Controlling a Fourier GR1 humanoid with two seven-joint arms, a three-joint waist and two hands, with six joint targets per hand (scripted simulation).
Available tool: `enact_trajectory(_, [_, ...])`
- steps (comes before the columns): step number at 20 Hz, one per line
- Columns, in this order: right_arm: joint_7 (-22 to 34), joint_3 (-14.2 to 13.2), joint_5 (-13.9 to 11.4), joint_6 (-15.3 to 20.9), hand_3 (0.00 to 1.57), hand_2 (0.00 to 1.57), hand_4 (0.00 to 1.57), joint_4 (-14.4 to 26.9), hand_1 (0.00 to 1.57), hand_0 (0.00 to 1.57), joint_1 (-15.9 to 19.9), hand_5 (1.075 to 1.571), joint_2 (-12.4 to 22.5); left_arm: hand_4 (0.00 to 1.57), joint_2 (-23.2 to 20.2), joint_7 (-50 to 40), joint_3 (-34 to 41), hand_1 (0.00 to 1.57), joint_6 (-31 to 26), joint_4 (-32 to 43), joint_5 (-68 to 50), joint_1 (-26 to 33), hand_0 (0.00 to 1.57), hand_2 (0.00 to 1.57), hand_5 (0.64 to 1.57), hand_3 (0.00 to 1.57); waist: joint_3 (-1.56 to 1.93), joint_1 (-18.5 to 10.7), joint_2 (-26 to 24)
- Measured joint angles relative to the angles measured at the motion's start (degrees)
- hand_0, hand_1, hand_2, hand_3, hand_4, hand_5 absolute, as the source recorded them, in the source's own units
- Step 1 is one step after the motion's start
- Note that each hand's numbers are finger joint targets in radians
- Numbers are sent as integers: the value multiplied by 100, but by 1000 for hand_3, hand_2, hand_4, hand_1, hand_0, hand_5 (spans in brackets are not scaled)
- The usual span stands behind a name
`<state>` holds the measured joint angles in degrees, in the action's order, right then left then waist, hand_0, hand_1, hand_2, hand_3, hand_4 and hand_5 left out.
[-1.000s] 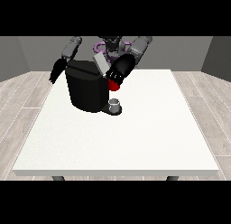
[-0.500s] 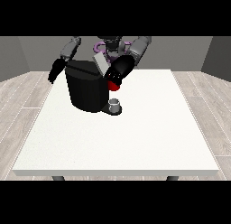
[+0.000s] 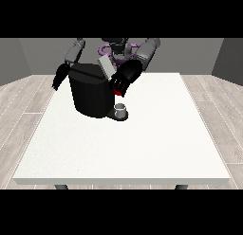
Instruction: Insert the coffee pod into the coffee machine and close the lid
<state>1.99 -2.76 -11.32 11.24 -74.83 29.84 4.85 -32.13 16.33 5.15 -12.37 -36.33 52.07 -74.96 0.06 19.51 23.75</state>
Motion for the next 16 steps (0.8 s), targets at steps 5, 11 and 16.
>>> enact_trajectory(5, [71, 0, -40, 34, 0, 0, 147, 55, 0, 0, 0, 1571, -1, 0, -4, 28, 9, 0, 33, 46, 52, -20, 0, 525, 1571, 452, 1, -37, -52])
enact_trajectory(11, [2, -106, -15, 72, 0, 0, 171, 245, 0, 0, -128, 1571, 25, 0, 137, -39, 12, 0, 42, 60, 70, 80, 0, 221, 1571, 146, 4, -196, -273])
enact_trajectory(16, [-201, -391, 163, 44, 0, 0, 0, 703, 0, 0, -409, 1571, 113, 0, 551, -230, -66, 0, -57, -61, 25, 429, 0, 0, 1571, 0, 0, -623, -749])
